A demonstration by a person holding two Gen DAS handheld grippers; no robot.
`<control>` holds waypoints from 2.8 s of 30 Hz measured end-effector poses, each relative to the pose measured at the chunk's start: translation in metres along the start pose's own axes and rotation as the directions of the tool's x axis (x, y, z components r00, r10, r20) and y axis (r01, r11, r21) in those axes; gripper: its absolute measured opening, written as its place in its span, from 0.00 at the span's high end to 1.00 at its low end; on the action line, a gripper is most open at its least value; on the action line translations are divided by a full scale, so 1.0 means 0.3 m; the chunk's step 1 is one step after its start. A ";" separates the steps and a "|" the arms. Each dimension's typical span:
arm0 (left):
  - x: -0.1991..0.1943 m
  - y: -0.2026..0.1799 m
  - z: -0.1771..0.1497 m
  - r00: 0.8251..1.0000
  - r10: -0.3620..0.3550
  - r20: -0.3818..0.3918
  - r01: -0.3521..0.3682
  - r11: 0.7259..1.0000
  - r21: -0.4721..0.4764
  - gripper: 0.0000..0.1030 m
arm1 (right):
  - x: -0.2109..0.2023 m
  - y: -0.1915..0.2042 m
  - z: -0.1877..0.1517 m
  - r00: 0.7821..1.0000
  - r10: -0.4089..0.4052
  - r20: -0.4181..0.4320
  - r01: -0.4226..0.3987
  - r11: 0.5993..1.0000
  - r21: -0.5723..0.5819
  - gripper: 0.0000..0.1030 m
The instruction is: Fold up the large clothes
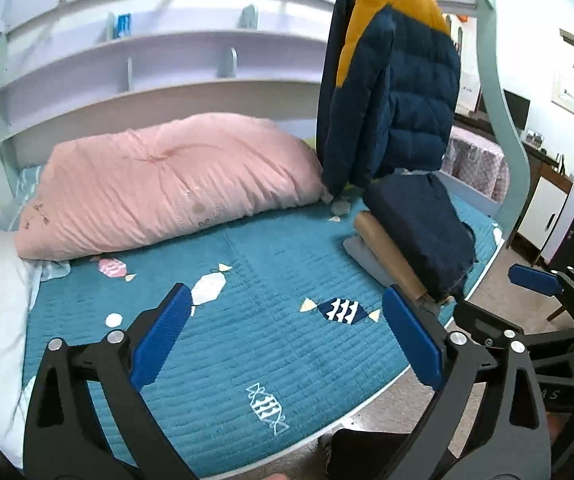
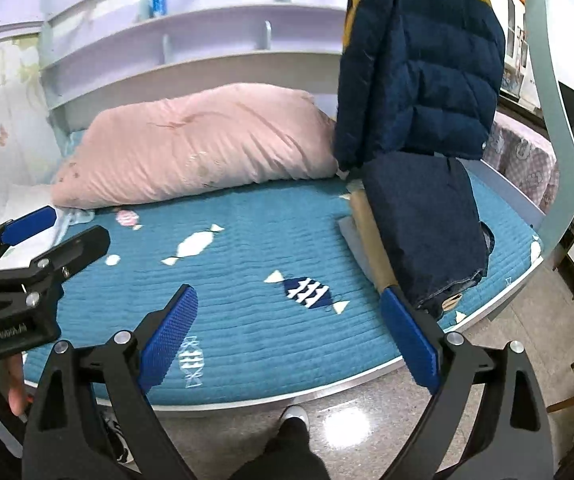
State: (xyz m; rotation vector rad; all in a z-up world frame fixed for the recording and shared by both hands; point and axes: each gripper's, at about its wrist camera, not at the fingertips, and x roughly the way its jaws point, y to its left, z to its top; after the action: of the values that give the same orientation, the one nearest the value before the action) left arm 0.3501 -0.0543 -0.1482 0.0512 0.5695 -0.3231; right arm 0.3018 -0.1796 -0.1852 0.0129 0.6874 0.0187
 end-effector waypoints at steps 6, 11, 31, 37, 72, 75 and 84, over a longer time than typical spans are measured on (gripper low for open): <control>-0.206 0.021 -0.051 0.997 0.034 0.064 -0.032 0.999 -0.023 0.05 | -0.165 0.076 -0.042 0.999 0.001 0.052 0.000 1.000 -0.022 0.13; -0.387 0.051 -0.077 0.992 0.062 0.110 -0.055 0.996 -0.066 0.05 | -0.310 0.134 -0.065 0.994 0.014 0.108 -0.011 0.999 -0.035 0.12; -0.776 0.088 -0.154 0.970 0.150 0.190 -0.129 0.985 -0.115 0.05 | -0.640 0.266 -0.124 0.960 0.045 0.277 -0.024 0.996 -0.081 0.08; -0.877 0.073 -0.157 0.953 0.183 0.241 -0.159 0.981 -0.113 0.05 | -0.723 0.301 -0.132 0.936 0.063 0.347 -0.031 0.995 -0.098 0.08; -1.072 -0.057 -0.173 0.908 0.228 0.352 -0.222 0.973 -0.060 0.05 | -0.902 0.259 -0.198 0.907 0.077 0.414 -0.058 0.997 -0.060 0.08; -1.070 -0.061 -0.173 0.908 0.227 0.352 -0.222 0.973 -0.057 0.05 | -0.904 0.256 -0.203 0.908 0.073 0.413 -0.054 0.997 -0.057 0.08; -1.058 -0.061 -0.167 0.913 0.216 0.347 -0.211 0.976 -0.053 0.05 | -0.904 0.253 -0.202 0.910 0.065 0.409 -0.048 0.998 -0.052 0.07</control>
State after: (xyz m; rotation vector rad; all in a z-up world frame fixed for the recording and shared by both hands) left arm 0.0664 0.0260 -0.0191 0.0396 0.2070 -0.1087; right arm 0.0529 -0.1092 -0.0586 -0.0030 0.2634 0.0835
